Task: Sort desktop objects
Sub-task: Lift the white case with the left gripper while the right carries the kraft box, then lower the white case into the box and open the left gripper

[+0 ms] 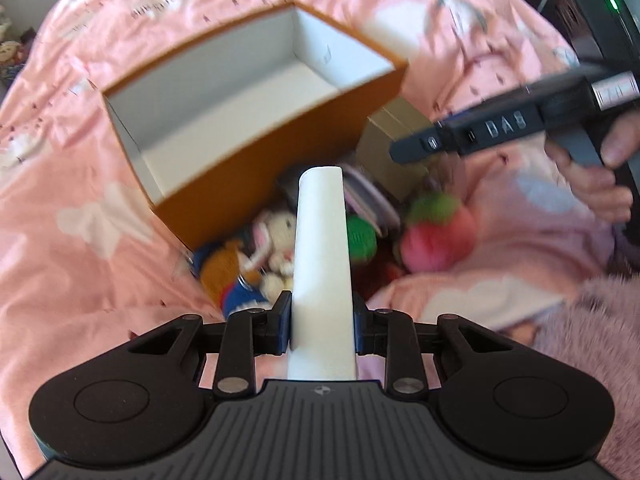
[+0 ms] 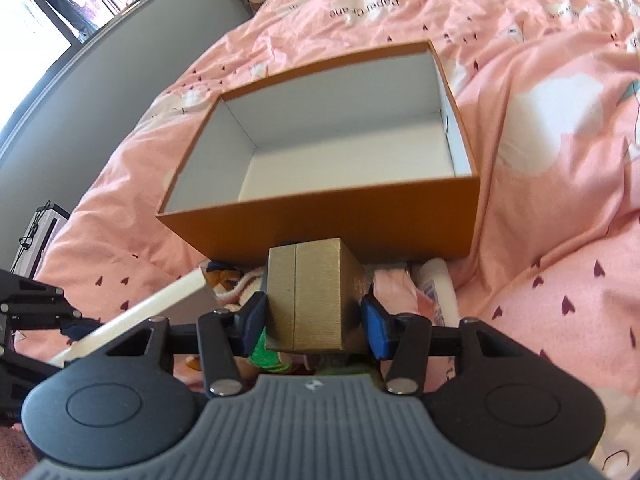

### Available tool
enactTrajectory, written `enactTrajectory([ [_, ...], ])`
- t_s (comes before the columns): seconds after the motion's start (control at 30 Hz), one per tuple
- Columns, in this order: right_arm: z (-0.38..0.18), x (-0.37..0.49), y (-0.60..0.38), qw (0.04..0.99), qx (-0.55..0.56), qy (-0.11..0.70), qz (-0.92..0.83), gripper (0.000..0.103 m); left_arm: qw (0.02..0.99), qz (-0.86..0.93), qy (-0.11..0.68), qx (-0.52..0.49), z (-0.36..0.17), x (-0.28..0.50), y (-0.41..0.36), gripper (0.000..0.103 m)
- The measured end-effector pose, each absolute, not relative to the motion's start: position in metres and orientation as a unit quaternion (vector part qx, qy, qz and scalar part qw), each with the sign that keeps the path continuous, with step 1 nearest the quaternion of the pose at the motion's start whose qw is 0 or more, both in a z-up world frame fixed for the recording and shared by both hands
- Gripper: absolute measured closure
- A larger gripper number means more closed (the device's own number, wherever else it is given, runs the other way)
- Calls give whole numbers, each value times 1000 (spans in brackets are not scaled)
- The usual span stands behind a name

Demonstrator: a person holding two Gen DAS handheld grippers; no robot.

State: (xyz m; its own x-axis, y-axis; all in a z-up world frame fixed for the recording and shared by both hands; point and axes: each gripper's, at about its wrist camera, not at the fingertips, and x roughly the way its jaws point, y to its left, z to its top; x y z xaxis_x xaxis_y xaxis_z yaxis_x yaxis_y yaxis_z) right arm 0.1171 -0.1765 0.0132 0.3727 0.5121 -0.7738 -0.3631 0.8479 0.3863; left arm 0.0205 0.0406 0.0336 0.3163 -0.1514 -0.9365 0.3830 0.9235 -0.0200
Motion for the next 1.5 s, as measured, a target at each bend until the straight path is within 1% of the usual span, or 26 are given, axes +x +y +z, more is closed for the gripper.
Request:
enactTrajectory([
  [0.33, 57, 138, -170, 845, 84, 436, 299, 49, 859, -134, 484, 100, 75, 52, 50, 71],
  [0.53, 67, 179, -151, 854, 87, 416, 301, 49, 874, -96, 467, 86, 79, 105, 53, 71],
  [0.7, 48, 217, -140, 855, 81, 431, 276, 50, 870, -64, 481, 86, 52, 152, 57, 71],
  [0.93, -2, 250, -130, 840, 85, 482, 235, 49, 840, -25, 531, 114, -7, 192, 54, 71],
  [1.1, -23, 263, -122, 824, 79, 509, 237, 49, 820, 5, 544, 176, -34, 200, 46, 71],
  [1.33, -39, 279, -112, 810, 77, 526, 246, 49, 790, 26, 571, 221, -66, 204, 34, 71],
  [1.5, -47, 289, -108, 800, 81, 541, 249, 49, 776, 20, 593, 214, -77, 205, 37, 70],
])
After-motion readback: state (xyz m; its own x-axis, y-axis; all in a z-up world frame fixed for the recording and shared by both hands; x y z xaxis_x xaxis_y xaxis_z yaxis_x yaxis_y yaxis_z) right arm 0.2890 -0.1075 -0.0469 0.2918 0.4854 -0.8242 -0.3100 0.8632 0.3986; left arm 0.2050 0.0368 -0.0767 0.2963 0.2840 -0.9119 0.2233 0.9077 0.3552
